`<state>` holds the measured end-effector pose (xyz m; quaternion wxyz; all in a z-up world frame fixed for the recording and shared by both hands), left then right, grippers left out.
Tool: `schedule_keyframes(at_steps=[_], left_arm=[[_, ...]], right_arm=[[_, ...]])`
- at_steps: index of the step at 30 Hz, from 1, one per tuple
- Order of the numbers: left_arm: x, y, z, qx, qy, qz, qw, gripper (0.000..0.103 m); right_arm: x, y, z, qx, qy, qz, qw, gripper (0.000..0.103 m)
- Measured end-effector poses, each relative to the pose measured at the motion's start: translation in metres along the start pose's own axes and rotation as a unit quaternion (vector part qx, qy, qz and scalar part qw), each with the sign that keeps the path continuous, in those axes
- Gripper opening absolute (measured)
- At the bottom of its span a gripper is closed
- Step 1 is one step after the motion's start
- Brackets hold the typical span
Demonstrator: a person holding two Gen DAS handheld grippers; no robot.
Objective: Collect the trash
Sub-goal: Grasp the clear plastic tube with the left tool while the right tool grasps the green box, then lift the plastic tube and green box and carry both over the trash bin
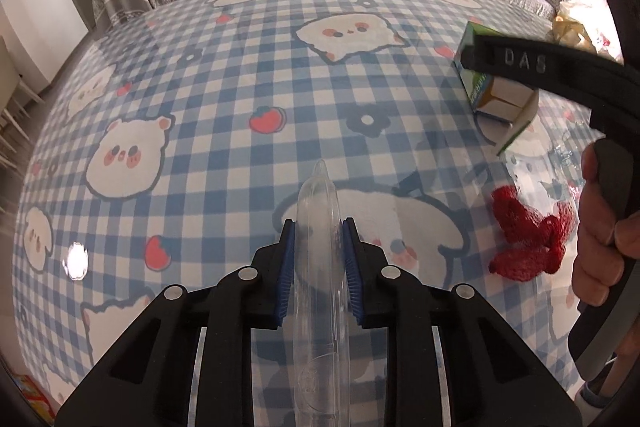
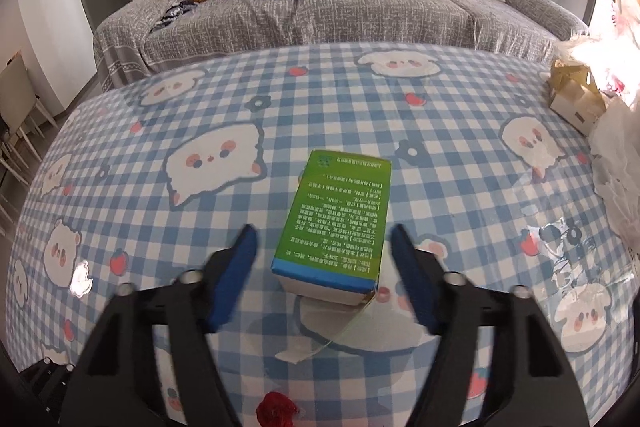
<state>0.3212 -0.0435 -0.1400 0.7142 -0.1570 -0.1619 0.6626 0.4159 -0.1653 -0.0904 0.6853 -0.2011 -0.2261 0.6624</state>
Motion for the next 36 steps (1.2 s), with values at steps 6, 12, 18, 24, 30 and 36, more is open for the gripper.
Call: schedule_keyframes(at_steps=[6, 12, 18, 24, 30, 36], left_arm=[[0.006, -0.005, -0.003, 0.002, 0.005, 0.008, 1.0000, 0.023], [0.006, -0.004, 0.001, 0.001, 0.004, 0.008, 1.0000, 0.023], [0.006, -0.001, 0.015, -0.008, 0.003, 0.008, 0.9999, 0.023], [0.010, 0.003, 0.033, -0.015, 0.003, 0.010, 0.9998, 0.023], [0.008, 0.017, 0.048, -0.020, 0.003, 0.008, 0.9998, 0.023], [0.012, 0.034, 0.065, -0.026, 0.005, 0.014, 0.9995, 0.023]], right_arm=[[-0.004, 0.003, -0.002, -0.007, 0.010, 0.006, 1.000, 0.050], [-0.008, 0.005, 0.003, -0.008, 0.013, 0.008, 1.000, 0.049], [-0.010, 0.002, 0.023, -0.017, 0.014, 0.007, 1.000, 0.048], [-0.014, 0.002, 0.045, -0.028, 0.016, 0.005, 0.999, 0.046], [-0.017, 0.014, 0.063, -0.033, 0.019, 0.006, 0.999, 0.046], [-0.016, 0.032, 0.085, -0.040, 0.017, 0.012, 0.999, 0.046]])
Point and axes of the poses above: each gripper's, at about its wrist camera, not at the fingertips, and z roughly against the way its jaws point, x to its left, y to its underside, the point moved 8 cm from there along -z, roughly the way its jaws point, and after that the axes turned 1 degree about -z, right-handed, at the moved point
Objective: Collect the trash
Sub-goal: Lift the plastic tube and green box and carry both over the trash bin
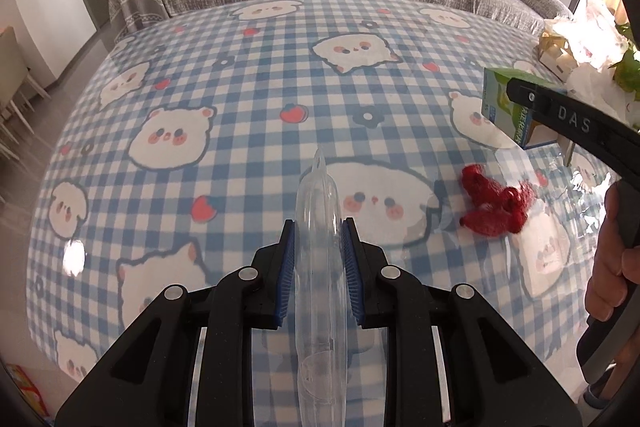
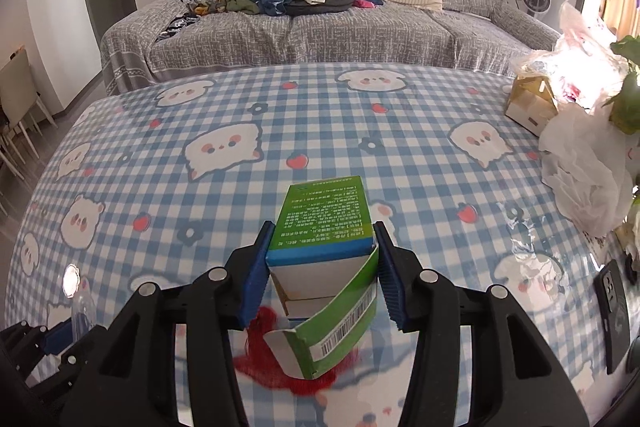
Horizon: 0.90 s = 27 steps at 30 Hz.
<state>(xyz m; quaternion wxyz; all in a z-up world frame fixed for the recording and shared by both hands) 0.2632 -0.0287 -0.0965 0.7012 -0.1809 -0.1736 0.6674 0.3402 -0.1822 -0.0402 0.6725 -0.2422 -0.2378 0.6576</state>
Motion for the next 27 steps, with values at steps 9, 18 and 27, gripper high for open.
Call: schedule_keyframes(at_steps=[9, 18, 27], left_arm=[[0.017, 0.028, 0.019, -0.008, 0.009, 0.025, 0.9996, 0.023], [0.020, 0.046, 0.046, -0.020, 0.009, 0.023, 0.9995, 0.023], [0.016, 0.069, 0.071, -0.024, 0.008, 0.013, 0.9996, 0.022]], right_arm=[[-0.002, 0.027, 0.040, -0.021, -0.013, 0.000, 1.000, 0.046], [0.002, 0.048, 0.070, -0.027, -0.014, 0.009, 0.999, 0.046], [0.002, 0.072, 0.098, -0.028, -0.012, 0.013, 0.999, 0.046]])
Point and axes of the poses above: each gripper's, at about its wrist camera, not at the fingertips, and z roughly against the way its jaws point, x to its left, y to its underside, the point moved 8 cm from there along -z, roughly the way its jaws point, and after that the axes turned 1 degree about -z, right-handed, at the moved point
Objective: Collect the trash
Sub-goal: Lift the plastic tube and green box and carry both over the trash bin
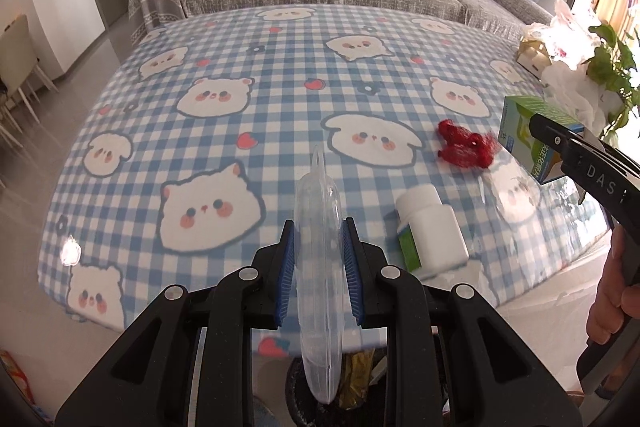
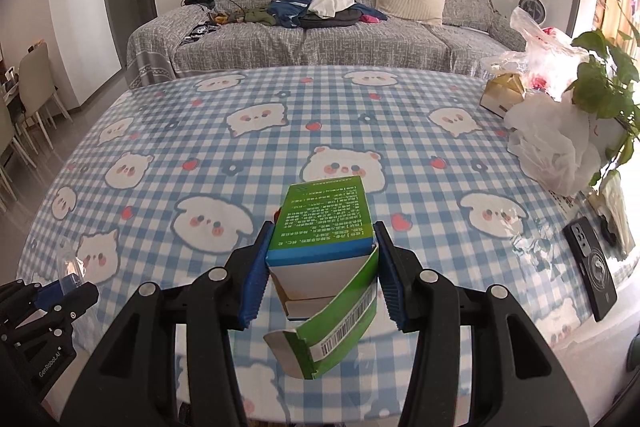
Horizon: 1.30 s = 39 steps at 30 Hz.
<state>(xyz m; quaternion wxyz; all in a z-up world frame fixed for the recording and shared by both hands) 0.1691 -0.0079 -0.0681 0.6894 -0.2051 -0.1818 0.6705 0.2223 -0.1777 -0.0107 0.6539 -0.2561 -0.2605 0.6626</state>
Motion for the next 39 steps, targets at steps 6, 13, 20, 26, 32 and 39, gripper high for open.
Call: schedule_keyframes(at_steps=[6, 13, 20, 26, 32, 39], left_arm=[[-0.010, 0.024, 0.022, -0.003, 0.006, -0.008, 0.9999, 0.022], [-0.015, 0.053, 0.038, -0.006, 0.012, -0.006, 0.9999, 0.022], [-0.013, 0.076, 0.053, -0.011, 0.021, 0.004, 0.9997, 0.022], [-0.013, 0.096, 0.064, -0.015, 0.025, 0.008, 0.9995, 0.022], [-0.010, 0.125, 0.058, 0.001, 0.019, 0.009, 0.9998, 0.022], [-0.003, 0.150, 0.055, -0.005, 0.021, 0.024, 0.9995, 0.022]], right_arm=[[0.003, 0.021, 0.026, -0.004, 0.001, 0.004, 1.000, 0.046], [0.005, 0.057, 0.055, -0.012, -0.004, 0.009, 1.000, 0.046], [0.013, 0.100, 0.077, -0.007, -0.012, 0.022, 1.000, 0.046], [0.025, 0.136, 0.090, 0.000, -0.021, 0.025, 0.999, 0.046], [0.031, 0.164, 0.090, 0.017, -0.029, 0.016, 0.999, 0.046], [0.032, 0.188, 0.092, 0.028, -0.040, 0.002, 0.999, 0.046]])
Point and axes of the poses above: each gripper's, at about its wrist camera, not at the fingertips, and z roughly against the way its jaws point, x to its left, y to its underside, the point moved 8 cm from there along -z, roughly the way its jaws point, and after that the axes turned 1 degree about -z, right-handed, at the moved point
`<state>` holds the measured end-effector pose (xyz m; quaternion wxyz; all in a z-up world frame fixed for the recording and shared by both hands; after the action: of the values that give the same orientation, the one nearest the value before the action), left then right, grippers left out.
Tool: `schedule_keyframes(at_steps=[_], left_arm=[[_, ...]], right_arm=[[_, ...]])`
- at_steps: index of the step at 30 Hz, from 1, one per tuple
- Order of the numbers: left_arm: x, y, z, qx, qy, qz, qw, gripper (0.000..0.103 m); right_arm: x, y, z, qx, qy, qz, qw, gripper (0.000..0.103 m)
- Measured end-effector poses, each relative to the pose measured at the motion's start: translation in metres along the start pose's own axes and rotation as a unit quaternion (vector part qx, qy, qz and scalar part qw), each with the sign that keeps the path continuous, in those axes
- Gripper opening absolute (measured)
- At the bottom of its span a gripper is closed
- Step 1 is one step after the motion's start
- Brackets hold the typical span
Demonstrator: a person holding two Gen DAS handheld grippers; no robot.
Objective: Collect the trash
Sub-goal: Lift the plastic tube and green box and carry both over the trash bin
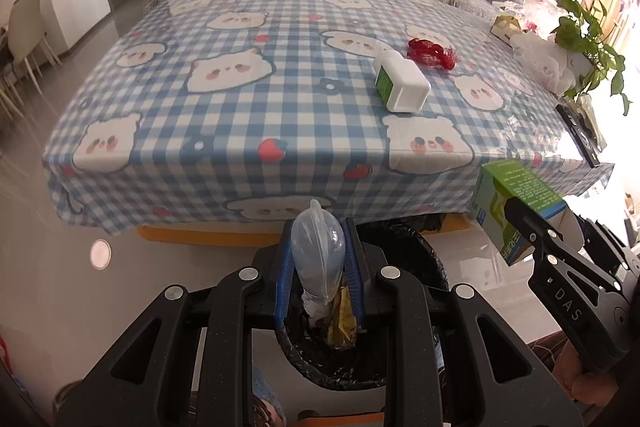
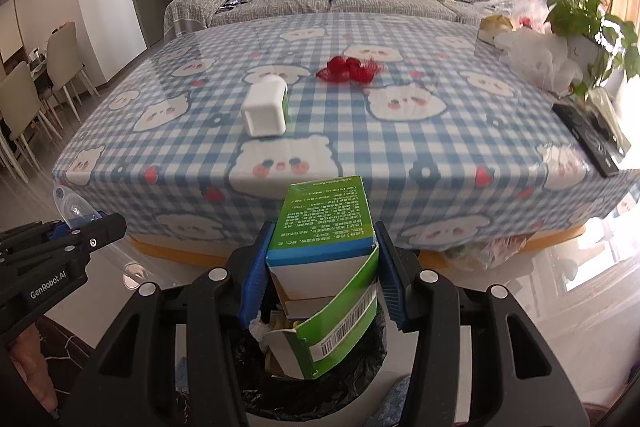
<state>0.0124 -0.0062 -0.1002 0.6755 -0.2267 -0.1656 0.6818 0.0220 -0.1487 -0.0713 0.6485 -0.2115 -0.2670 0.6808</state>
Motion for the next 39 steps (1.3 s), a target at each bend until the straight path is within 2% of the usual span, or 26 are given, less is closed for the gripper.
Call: schedule_keyframes(at_steps=[10, 18, 30, 39], left_arm=[[-0.001, 0.032, -0.012, 0.003, 0.008, 0.012, 0.9999, 0.022], [-0.002, 0.052, -0.034, 0.013, -0.002, 0.011, 0.9999, 0.022], [-0.006, 0.067, -0.075, 0.022, -0.003, 0.021, 0.9995, 0.022], [-0.031, 0.071, -0.097, 0.033, 0.007, 0.006, 0.9994, 0.022]], right_arm=[[-0.001, 0.029, -0.007, 0.016, -0.006, -0.009, 1.000, 0.046], [-0.001, 0.047, -0.019, 0.028, -0.002, -0.003, 1.000, 0.046], [-0.012, 0.073, -0.058, 0.066, 0.020, -0.006, 0.998, 0.046], [-0.032, 0.078, -0.057, 0.067, 0.030, -0.020, 0.997, 0.046]])
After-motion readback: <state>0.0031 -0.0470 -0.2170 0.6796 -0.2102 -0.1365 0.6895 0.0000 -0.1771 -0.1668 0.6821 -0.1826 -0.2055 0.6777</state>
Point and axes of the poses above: each gripper's, at about its wrist camera, not at the fingertips, and z roughly against the way its jaws point, x to its left, y to its underside, the point moved 8 cm from there along -z, roughly the way its jaws point, and after that the axes turned 1 degree about -z, right-handed, at the moved point
